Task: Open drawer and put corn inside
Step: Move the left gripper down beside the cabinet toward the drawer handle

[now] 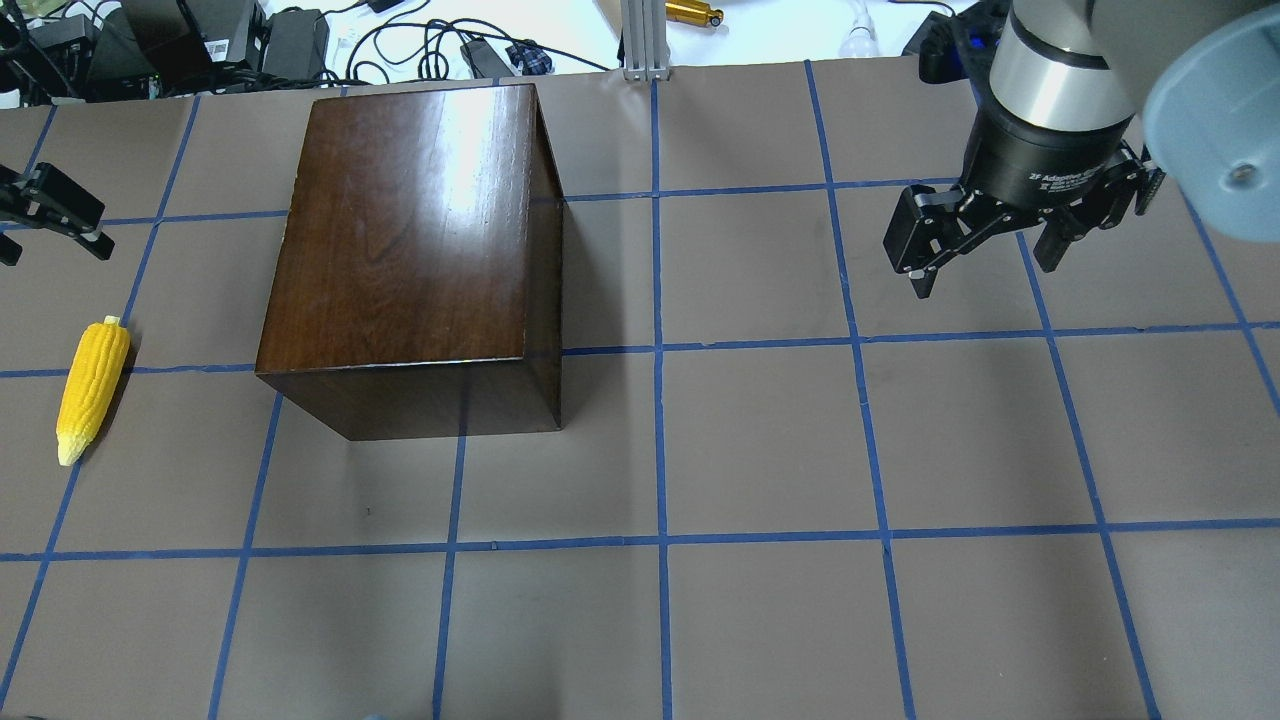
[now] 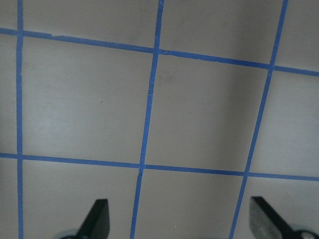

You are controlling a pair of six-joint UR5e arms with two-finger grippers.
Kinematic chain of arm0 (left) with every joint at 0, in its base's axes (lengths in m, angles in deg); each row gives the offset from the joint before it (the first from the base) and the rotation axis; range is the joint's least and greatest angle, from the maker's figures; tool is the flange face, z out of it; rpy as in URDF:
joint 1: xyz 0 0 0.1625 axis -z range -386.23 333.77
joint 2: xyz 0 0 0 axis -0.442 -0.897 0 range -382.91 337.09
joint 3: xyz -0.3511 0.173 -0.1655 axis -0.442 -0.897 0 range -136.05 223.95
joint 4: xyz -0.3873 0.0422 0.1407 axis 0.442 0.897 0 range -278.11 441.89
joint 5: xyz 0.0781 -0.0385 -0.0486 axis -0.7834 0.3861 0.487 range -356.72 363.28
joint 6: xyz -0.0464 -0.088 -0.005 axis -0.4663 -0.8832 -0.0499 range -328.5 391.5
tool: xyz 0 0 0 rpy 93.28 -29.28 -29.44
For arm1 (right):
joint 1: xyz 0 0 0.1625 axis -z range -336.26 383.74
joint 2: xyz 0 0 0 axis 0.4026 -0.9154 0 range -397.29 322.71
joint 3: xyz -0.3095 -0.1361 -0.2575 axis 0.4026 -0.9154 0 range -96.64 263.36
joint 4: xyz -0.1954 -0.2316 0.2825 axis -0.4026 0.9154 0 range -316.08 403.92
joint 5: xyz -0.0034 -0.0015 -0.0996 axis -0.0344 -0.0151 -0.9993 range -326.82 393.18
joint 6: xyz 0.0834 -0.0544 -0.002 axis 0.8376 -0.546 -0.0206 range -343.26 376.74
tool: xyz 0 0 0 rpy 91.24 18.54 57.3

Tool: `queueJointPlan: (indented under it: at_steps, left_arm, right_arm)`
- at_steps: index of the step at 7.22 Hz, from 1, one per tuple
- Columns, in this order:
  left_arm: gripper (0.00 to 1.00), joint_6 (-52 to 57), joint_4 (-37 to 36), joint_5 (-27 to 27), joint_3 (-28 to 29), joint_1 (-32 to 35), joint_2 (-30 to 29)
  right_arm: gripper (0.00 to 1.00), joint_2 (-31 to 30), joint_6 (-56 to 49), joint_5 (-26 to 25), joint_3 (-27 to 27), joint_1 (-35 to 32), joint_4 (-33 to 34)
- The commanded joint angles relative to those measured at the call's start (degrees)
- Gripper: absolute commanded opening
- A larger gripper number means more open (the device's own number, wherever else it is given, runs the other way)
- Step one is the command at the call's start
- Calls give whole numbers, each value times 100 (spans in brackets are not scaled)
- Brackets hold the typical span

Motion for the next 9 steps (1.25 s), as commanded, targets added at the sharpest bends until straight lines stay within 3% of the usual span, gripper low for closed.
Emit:
queueJointPlan:
  at_steps: [1,2,3,4,5,6,9]
  left_arm:
    - [100,222,-129,176,-31,-207,-323]
    - [100,274,-33,830,-75,-216,-394]
    - [100,275,620,1246,-58,-224,-412]
    - [100,397,740,1519,-14,-224,-525]
    - [100,528,698,1574,4,-216,-692]
    - [100,582,654,1984,4,-216,-850]
    - [100,399,216,2269,21,-76,-1175]
  right_arm:
    - [100,0,-1,0,0,0,-2]
    - [100,0,8,0,0,0,-2]
    - [100,0,-1,0,0,0,7]
    - [100,0,-1,0,0,0,7]
    - [100,0,-1,0,0,0,-2]
    - [100,0,8,0,0,0,-2]
    - [100,0,-1,0,0,0,-2]
